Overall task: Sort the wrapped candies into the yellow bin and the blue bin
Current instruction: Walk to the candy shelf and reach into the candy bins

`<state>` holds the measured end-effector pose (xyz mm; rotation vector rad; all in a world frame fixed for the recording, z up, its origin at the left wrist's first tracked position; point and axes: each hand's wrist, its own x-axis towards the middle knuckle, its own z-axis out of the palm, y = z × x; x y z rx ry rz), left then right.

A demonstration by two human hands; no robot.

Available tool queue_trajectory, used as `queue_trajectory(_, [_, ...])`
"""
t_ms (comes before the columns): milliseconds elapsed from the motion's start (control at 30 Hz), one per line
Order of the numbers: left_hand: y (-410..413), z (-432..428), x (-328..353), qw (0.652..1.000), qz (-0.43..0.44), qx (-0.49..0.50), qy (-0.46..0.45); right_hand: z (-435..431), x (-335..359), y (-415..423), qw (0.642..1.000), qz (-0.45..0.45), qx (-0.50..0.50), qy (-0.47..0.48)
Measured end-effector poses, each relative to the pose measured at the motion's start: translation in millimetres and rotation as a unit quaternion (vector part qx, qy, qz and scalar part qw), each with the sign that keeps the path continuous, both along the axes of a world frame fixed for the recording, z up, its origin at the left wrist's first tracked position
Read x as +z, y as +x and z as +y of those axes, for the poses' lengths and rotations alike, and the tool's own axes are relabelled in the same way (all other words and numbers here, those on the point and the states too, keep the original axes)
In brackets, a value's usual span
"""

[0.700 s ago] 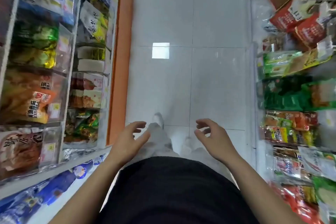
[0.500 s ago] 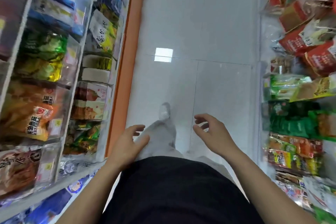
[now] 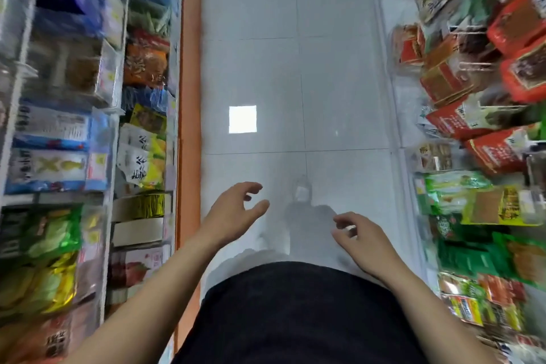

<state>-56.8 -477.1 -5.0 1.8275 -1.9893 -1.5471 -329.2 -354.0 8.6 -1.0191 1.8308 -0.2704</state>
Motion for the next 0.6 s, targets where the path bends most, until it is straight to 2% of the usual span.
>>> queue_trajectory(167, [-43.2, -100.6, -4.4, 0.999, -0.036, -0.010, 0.006, -111.7, -13.0, -49.8, 1.000, 0.001, 0.013, -0.004])
queue_trajectory(267, [-49.8, -147.6, 5.3, 0.999, -0.047, 0.019, 0.015, -189.7, -5.0, -69.4, 0.999, -0.001, 0.050, -0.014])
queue_trajectory(433, [-43.8, -221.8, 13.7, 0.995, -0.042, 0.087, 0.022, -332.0, 5.9, -79.0, 0.993, -0.008, 0.110, -0.041])
queue_trajectory(600, [-34.9, -324.9, -4.0, 0.993, -0.047, 0.101, 0.023, -466.7, -5.3, -72.3, 0.988, 0.000, 0.145, -0.047])
